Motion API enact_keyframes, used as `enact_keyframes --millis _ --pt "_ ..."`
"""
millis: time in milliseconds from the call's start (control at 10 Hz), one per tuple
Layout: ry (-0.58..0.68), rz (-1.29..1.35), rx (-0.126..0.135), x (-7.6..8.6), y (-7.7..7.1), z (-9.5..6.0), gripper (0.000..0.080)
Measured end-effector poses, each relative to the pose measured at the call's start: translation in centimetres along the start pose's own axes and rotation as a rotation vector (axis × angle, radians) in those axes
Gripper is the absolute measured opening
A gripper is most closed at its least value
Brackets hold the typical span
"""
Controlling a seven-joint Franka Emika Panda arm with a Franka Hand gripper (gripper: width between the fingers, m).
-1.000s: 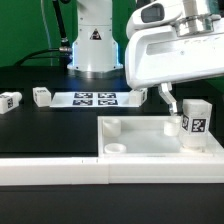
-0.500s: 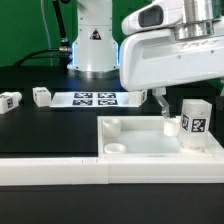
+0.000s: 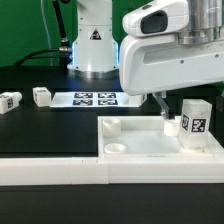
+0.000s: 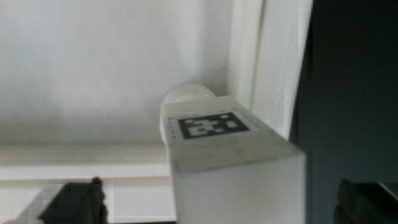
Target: Assemble square table
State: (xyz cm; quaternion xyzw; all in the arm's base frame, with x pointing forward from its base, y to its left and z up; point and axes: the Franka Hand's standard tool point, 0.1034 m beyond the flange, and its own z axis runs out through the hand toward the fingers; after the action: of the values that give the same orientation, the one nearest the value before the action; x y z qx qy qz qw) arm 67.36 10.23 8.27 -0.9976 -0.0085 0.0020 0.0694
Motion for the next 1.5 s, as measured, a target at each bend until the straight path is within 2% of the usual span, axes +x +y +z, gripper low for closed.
enact_keyframes --millis 100,300,600,800,900,1000,1200,1300,1500 --pt "0.0 0.007 0.0 0.0 0.0 0.0 0.0626" --pt "0.0 0.16 0.001 0.0 0.04 0.01 0.0294" --pt "0.0 0.349 0.0 0.0 0.23 0.03 0.0295" --pt "0.006 0.625 -0.019 -0.12 0.01 0.15 0.0295" --pt "0.006 0.8 -0.019 -0.16 -0.02 0.16 0.0294" --pt "0.007 0.973 -0.004 -0.05 -0.06 0.16 0.0293" --pt "0.028 1.272 0.047 0.26 0.02 0.25 0.0293" --pt "0.035 1.444 0.091 0.18 0.27 0.28 0.0293" --pt "0.036 1.463 0.094 0.14 0.32 0.29 0.0295"
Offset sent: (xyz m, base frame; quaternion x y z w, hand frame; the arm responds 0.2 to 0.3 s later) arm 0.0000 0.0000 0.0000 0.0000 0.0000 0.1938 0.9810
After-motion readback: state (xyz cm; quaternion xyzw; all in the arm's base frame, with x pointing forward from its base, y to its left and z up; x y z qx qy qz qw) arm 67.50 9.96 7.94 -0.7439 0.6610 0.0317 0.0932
